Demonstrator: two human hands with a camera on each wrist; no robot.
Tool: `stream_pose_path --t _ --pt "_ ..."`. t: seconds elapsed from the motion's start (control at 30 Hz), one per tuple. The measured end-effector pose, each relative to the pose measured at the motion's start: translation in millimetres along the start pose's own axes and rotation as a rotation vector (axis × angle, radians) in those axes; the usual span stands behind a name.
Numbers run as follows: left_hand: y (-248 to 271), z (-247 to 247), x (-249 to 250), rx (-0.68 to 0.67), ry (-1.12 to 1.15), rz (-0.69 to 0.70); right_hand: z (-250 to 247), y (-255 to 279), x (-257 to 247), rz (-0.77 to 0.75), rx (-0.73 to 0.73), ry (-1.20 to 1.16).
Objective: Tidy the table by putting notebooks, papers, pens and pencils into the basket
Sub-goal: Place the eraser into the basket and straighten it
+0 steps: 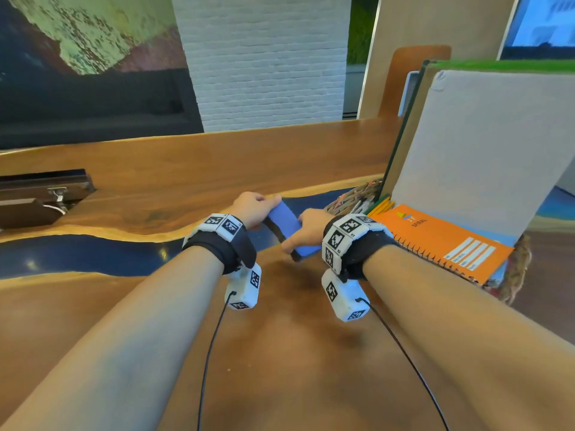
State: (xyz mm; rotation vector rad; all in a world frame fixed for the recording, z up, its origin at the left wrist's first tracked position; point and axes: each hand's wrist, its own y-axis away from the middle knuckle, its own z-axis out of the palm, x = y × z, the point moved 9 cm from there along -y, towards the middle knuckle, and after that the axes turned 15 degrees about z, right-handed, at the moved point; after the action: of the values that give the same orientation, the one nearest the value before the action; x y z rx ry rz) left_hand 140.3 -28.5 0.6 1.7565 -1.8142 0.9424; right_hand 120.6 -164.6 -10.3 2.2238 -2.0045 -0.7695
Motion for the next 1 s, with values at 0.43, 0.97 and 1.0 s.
stream_pose_path --t 0.43,0.97,1.0 --pt "-32.8 50.6 145.7 -0.026 0.254 0.228 -146.2 54.4 124.7 0.174 0.358 -0.144" --pt "-58.6 208.0 197.3 -0.387 0.040 0.215 -137.2 49.6 278.3 0.488 0.307 -0.275" --pt "-60.4 211.8 198.9 -0.418 -0.016 0.222 -135.0 45.5 282.2 0.498 0.284 -0.263"
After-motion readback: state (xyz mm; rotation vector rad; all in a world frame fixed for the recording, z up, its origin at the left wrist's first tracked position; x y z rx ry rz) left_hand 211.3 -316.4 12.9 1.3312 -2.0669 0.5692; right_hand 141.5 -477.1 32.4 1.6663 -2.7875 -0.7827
